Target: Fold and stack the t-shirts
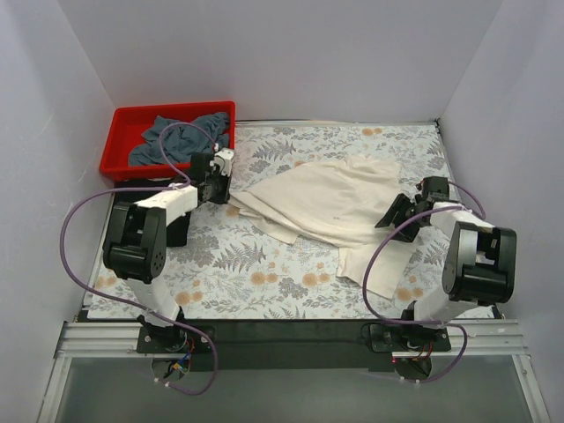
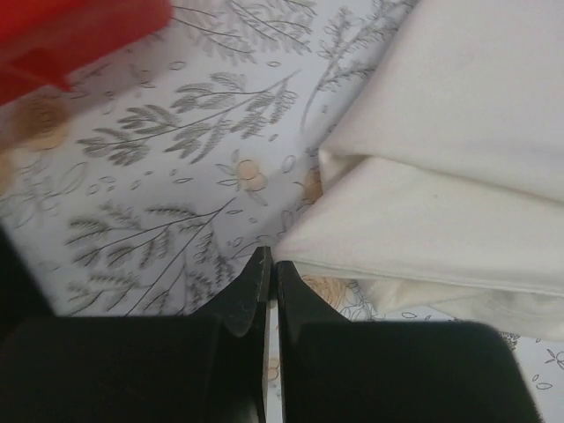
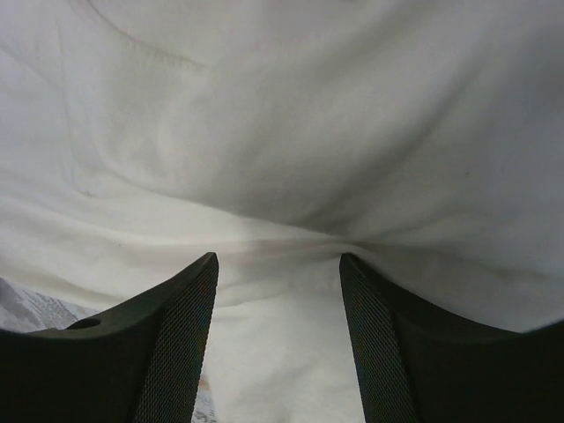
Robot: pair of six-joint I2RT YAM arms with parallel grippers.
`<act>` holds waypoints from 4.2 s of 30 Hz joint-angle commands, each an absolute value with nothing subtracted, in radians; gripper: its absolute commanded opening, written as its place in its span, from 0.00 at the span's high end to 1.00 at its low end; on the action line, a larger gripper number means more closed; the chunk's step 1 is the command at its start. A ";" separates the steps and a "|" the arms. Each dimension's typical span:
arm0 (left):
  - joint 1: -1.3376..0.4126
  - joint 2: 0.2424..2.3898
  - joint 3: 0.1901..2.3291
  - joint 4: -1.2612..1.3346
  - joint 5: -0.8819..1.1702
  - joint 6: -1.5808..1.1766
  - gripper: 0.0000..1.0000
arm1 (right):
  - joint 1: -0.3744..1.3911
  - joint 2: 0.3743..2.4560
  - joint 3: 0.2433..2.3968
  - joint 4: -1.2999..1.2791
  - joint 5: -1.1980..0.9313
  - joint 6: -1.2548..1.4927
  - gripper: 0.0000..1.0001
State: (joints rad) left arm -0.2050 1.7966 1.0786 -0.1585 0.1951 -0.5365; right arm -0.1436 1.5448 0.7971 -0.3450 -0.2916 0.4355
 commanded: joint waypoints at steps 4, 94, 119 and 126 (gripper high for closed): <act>-0.201 1.632 1.213 -0.308 -0.143 -0.643 1.00 | -0.143 1.807 1.007 -0.258 -0.189 0.446 0.44; -0.210 1.401 2.014 -0.397 -0.193 -0.848 1.00 | -0.089 1.479 2.163 -0.667 0.179 0.239 0.99; -0.210 1.094 1.904 -0.400 -0.049 -0.712 1.00 | 0.130 0.971 1.973 -0.223 0.428 -0.455 0.99; -0.210 1.213 1.672 -0.324 0.023 -0.736 1.00 | 0.132 1.037 1.760 -0.291 0.402 -0.479 0.99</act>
State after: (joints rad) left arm -0.2188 1.1374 1.7779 -0.3466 0.0185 -0.7406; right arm 0.1322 0.9718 1.8881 -0.3168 0.3717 -0.4267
